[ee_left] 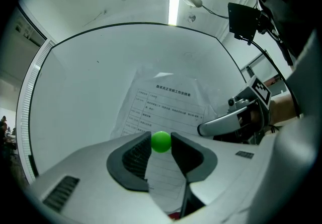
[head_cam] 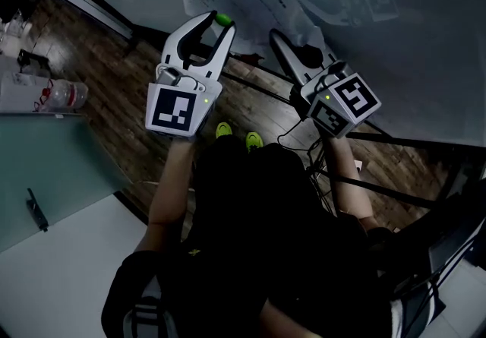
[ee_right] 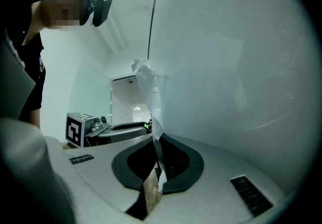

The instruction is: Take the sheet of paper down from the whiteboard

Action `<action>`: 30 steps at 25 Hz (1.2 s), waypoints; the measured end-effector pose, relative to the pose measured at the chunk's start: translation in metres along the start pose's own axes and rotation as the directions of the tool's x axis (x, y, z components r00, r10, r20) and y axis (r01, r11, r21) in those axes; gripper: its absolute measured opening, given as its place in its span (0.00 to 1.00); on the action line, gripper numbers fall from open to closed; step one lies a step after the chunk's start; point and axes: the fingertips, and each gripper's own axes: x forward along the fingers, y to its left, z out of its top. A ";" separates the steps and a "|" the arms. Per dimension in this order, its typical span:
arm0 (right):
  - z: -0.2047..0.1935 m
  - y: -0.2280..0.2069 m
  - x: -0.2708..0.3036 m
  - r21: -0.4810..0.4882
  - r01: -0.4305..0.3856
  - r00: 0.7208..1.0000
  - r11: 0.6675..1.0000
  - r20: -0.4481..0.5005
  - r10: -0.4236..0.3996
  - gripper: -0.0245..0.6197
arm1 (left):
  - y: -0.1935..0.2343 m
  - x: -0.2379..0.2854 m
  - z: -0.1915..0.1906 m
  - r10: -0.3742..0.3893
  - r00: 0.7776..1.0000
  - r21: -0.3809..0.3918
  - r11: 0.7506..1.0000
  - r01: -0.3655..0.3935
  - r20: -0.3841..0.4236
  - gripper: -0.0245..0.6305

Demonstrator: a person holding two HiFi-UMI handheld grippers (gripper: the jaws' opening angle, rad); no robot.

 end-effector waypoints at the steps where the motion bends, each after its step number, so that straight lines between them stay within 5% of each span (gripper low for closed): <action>1: 0.000 0.000 -0.001 -0.001 -0.002 1.000 1.000 -0.003 0.002 0.07 | 0.000 0.000 0.000 -0.002 1.000 -0.003 1.000 0.002 0.000 0.26; 11: -0.009 0.014 -0.009 -0.015 0.016 1.000 1.000 -0.024 -0.016 0.07 | -0.008 -0.009 -0.007 -0.038 0.999 -0.035 0.999 0.038 0.020 0.26; 20: -0.018 0.090 -0.018 -0.044 0.029 0.999 0.999 -0.014 -0.030 0.07 | -0.003 -0.080 -0.004 -0.044 0.997 -0.073 0.996 0.049 0.068 0.26; 30: -0.021 0.115 -0.024 -0.062 0.063 0.997 0.996 -0.038 -0.066 0.07 | -0.003 -0.104 0.001 -0.064 0.996 -0.090 0.994 0.070 0.065 0.26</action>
